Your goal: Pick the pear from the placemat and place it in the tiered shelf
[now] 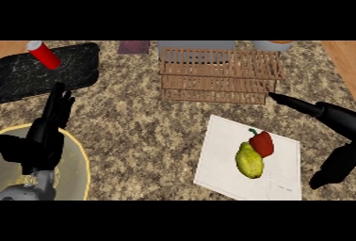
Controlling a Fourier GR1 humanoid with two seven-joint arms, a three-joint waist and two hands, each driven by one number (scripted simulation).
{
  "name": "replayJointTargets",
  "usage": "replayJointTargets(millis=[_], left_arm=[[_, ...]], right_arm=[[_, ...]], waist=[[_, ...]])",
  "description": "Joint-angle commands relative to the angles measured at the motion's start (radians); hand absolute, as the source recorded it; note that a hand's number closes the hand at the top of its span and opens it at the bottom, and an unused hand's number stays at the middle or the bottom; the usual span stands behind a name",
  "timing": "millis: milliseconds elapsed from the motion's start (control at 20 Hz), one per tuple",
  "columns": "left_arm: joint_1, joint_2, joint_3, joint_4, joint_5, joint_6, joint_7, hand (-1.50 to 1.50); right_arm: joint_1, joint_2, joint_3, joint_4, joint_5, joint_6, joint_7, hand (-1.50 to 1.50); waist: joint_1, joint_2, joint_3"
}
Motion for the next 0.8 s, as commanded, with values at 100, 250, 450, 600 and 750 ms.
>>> replayJointTargets(millis=[100, 250, 450, 600, 750], left_arm=[[-0.015, 0.016, 0.041, 0.015, 0.013, -0.046, 0.002, 0.00], [-0.034, -0.022, 0.027, 0.033, -0.031, -0.020, -0.001, 0.00], [0.060, -0.064, 0.005, -0.050, -0.098, -0.012, -0.004, 0.00], [-0.010, -0.094, 0.033, 0.007, -0.097, -0.040, 0.015, 0.00], [0.063, -0.058, 0.072, -0.086, -0.074, -0.091, 0.033, 0.00]], right_arm=[[0.014, 0.045, 0.099, -0.059, 0.238, -0.097, 0.079, -1.50], [0.047, 0.044, 0.102, -0.048, 0.316, -0.100, 0.069, -1.50], [0.054, 0.131, 0.068, -0.025, 0.342, -0.072, 0.087, -1.50], [0.060, 0.175, 0.066, 0.040, 0.426, -0.088, 0.009, -1.50], [0.101, 0.177, 0.047, 0.081, 0.461, -0.100, -0.085, -1.50]], waist=[[0.002, 0.002, 0.000], [-0.001, 0.002, 0.000], [0.002, 0.001, 0.000], [0.000, 0.002, 0.000], [0.002, 0.001, 0.000]])
